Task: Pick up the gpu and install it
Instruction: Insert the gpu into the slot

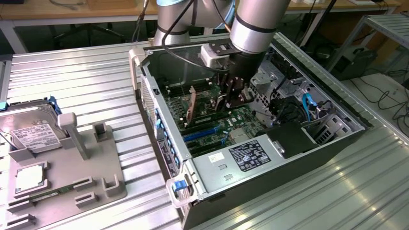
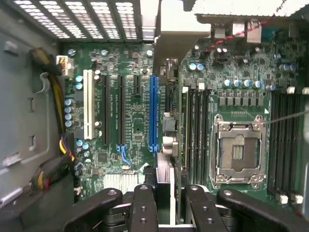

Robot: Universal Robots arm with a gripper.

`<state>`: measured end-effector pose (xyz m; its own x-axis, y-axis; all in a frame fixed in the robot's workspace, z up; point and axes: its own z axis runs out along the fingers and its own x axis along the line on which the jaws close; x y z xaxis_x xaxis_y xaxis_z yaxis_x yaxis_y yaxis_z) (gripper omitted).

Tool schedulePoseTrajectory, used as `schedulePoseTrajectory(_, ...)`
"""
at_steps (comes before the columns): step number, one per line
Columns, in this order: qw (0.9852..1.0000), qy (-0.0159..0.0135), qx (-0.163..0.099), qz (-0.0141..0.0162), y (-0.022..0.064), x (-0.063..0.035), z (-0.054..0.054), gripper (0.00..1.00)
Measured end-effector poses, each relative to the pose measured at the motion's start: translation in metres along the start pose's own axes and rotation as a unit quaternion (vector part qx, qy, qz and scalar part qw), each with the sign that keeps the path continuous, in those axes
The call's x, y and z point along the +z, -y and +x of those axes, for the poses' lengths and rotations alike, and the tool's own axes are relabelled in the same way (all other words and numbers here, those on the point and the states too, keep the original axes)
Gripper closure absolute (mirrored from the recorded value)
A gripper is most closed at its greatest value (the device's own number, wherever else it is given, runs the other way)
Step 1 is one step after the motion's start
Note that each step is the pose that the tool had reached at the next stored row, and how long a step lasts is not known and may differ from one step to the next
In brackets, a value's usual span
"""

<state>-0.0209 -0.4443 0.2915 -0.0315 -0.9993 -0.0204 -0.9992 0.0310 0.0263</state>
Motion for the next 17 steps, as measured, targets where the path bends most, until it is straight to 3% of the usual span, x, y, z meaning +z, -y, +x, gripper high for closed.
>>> schedulePoseTrajectory(2, 0.9999, 0.0003, 0.013, 0.0002, -0.0002, 0.0038, -0.001, 0.72)
schedulePoseTrajectory(4, 0.9999, 0.0004, 0.010, 0.0003, -0.0088, 0.0097, -0.001, 0.72)
schedulePoseTrajectory(9, 0.9997, -0.0005, -0.024, 0.0041, -0.0093, 0.0131, -0.001, 0.72)
schedulePoseTrajectory(11, 0.9997, -0.0005, -0.024, 0.0056, -0.0155, 0.0158, -0.001, 0.72)
schedulePoseTrajectory(17, 0.9998, -0.0003, -0.018, 0.0059, -0.0214, 0.0233, 0.003, 0.72)
